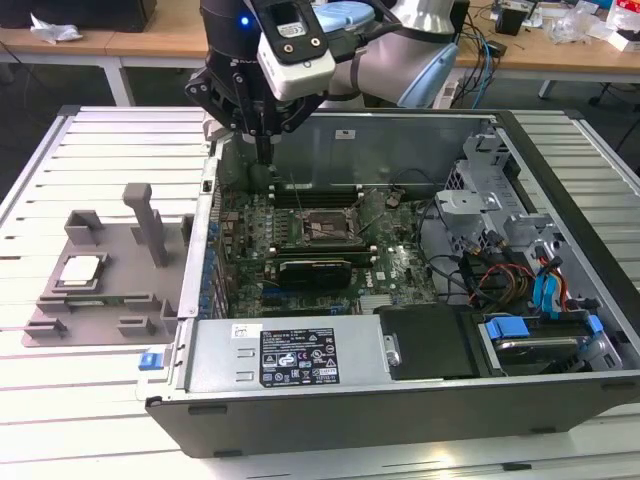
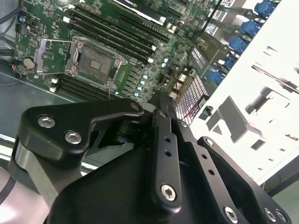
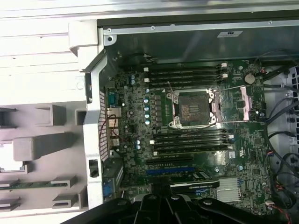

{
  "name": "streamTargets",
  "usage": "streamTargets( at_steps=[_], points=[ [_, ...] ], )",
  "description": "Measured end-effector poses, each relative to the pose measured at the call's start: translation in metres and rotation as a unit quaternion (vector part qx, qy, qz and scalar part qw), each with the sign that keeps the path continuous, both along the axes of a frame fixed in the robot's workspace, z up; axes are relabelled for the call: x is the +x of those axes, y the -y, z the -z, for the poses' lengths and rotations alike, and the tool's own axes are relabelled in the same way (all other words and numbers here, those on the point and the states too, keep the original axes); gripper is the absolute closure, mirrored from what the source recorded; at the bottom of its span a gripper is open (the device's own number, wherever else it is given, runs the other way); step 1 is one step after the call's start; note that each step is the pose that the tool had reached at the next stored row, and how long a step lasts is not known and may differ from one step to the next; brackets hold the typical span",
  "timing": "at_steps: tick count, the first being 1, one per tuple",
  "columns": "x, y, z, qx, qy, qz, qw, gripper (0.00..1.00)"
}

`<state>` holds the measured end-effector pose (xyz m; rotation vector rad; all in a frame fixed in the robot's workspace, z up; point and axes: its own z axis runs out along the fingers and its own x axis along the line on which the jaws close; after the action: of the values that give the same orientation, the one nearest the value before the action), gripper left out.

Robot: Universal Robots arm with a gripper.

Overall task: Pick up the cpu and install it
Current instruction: 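Reach for the cpu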

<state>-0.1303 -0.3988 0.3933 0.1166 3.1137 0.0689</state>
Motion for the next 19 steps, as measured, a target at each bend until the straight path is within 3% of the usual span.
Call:
streamTargets(
  at_steps=[19],
  points=[
    [-0.0164,0.0000,0.0000,0.0000,0.0000,0.000,1.0000,0.89]
  ],
)
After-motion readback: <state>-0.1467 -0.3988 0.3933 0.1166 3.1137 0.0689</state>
